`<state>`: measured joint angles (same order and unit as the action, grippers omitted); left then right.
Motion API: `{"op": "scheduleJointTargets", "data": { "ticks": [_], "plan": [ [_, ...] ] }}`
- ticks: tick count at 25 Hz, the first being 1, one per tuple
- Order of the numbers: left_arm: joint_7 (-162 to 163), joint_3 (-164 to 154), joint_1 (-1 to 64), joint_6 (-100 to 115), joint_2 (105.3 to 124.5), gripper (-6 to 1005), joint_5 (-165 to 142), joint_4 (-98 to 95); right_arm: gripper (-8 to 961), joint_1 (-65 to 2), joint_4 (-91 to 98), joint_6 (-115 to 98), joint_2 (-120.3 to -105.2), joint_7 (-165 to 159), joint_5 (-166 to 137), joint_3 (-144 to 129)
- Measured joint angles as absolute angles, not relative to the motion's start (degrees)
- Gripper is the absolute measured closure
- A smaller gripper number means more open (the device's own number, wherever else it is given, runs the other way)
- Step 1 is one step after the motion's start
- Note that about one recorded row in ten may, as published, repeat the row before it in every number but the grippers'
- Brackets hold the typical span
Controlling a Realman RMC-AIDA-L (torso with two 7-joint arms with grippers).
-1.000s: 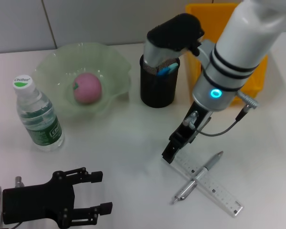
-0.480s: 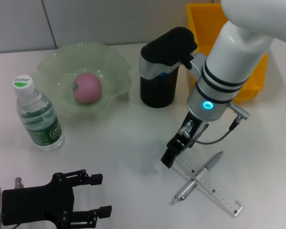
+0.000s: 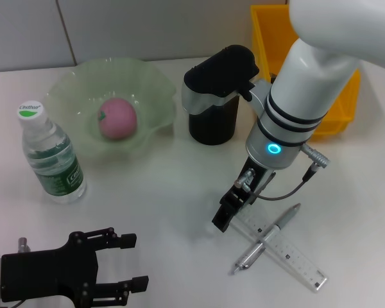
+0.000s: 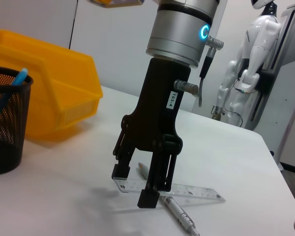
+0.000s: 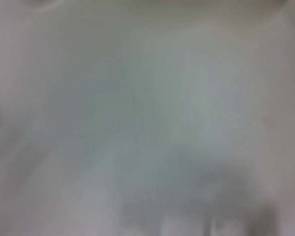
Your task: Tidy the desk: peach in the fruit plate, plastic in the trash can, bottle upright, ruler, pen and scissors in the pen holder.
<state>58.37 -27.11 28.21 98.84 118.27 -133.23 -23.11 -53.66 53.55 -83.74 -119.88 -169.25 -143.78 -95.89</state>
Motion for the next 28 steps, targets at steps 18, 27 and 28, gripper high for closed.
{"op": "scheduleJointTargets", "data": {
  "ticks": [18, 27, 28],
  "plan": [
    [58.5, -27.2, 28.2, 99.0, 118.21, 214, -133.2, -23.5, 137, -53.8, 52.6, -83.1, -119.88, -169.4, -144.3, -97.5],
    [58.5, -27.2, 28.3, 99.0, 118.21, 214, -133.2, -23.6, 387, -54.5, 51.8, -82.8, -119.88, -169.4, -144.4, -98.4],
    [58.5, -27.2, 28.3, 99.0, 118.21, 215, -133.2, -23.6, 432, -54.5, 51.8, -82.8, -119.88, -169.4, -144.4, -98.4]
  ]
}}
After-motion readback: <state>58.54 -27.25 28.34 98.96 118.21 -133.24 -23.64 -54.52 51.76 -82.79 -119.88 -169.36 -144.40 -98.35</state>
